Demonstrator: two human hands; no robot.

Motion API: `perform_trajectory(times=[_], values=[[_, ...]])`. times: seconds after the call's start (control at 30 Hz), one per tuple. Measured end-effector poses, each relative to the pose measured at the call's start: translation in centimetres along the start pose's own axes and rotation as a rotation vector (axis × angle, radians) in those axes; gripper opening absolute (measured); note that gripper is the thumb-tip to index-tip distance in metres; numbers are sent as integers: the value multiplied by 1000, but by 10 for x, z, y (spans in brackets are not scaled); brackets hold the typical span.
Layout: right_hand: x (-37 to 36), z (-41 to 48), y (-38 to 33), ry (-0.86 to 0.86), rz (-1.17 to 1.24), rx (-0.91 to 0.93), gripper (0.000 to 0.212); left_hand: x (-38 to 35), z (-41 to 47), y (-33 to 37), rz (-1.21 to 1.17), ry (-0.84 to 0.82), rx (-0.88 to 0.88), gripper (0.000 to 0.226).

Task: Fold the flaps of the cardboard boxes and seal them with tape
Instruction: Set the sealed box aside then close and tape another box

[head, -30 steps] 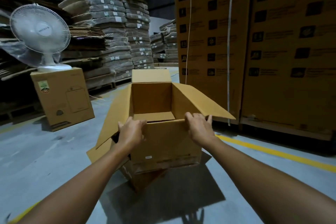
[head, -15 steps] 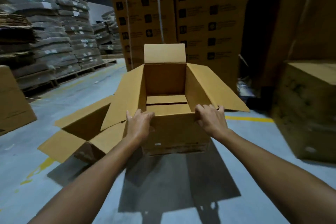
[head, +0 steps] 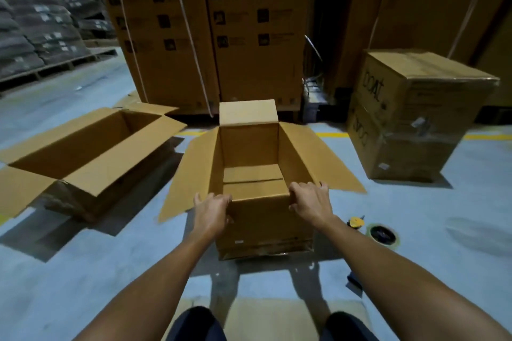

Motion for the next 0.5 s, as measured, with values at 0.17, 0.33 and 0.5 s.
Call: perform_trajectory(times=[0.17,0.33,0.5], values=[[-45,-23,11,-26,23,-56,30,-43,-18,0,58,-56,8,25],[-72,-42,2,-73,24,-69,34,-74,-42,-9,59,-92,29,30],[-76,-50,1,-108,10,-64,41,-75,-47,-14,-22,-156,-3,58]])
Point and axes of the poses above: each hand's wrist, its own z-axis towards the middle knuckle, its own x-axis out of the back of the hand, y = z × x, the point moved 9 cm from there along z, towards the middle knuckle, and after that the axes turned 4 degrees about y, right-handed, at the moved point
